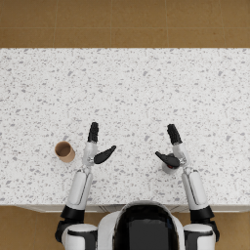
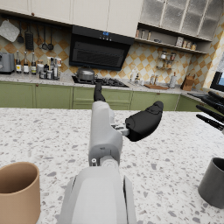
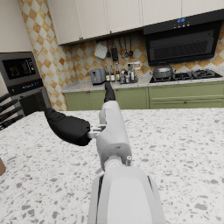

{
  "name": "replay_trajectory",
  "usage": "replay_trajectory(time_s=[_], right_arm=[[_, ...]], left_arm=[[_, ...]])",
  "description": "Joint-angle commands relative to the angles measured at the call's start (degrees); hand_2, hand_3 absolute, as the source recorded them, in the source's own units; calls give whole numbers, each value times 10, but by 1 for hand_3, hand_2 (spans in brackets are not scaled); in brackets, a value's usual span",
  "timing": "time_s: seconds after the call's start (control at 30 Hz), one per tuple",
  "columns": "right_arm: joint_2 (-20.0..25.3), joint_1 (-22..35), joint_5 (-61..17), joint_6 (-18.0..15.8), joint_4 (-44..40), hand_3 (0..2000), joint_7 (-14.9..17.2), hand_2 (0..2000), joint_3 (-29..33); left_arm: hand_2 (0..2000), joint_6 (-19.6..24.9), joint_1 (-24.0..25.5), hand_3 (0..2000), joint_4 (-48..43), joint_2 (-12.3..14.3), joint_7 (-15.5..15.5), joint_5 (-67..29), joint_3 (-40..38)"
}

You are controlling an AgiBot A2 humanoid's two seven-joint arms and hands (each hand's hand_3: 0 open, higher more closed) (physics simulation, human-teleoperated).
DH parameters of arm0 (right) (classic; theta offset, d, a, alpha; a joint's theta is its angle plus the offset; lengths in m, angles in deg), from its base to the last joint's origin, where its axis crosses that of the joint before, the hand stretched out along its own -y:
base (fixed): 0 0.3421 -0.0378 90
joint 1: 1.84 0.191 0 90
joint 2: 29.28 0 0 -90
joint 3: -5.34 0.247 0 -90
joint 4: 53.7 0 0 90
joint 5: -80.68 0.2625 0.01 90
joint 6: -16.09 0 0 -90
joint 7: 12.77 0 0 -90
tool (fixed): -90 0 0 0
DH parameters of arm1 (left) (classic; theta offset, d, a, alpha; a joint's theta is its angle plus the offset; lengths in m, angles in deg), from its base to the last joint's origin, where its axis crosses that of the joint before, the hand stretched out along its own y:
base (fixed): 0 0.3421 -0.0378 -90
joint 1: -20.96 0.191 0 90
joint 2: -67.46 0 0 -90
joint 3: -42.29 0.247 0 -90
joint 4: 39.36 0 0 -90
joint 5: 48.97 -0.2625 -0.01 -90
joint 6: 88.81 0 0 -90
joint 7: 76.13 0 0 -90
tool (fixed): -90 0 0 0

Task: Pick up two cups and pour the berry on the right into the cup on the left

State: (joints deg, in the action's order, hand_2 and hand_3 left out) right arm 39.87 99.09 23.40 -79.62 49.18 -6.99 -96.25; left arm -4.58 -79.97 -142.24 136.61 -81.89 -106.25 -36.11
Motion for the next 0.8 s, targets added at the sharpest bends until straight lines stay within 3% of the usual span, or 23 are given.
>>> replay_trajectory(time_s=[0.03, 0.5, 0.6, 0.7, 0.8], right_arm=[[0, 0, 0, 0, 0, 0, 0, 0, 0], [1, 1, 0, 0, -9, 0, 0, 0, -17], [4, -2, 0, 36, 9, 0, -37, 0, -26], [-13, -41, 0, 49, 25, 0, -50, 0, -16], [-25, -75, -54, 54, 54, 0, -55, 0, 8]], left_arm=[[0, 0, 0, 0, 0, 0, 0, 0, 0], [0, 0, -1, 0, 9, 1, 0, 0, 17], [0, 36, 10, 0, -8, 1, 36, 0, -16], [0, 50, 35, 0, -21, -4, 50, 0, -49], [0, 55, 69, 0, -30, -8, 55, -53, -86]])
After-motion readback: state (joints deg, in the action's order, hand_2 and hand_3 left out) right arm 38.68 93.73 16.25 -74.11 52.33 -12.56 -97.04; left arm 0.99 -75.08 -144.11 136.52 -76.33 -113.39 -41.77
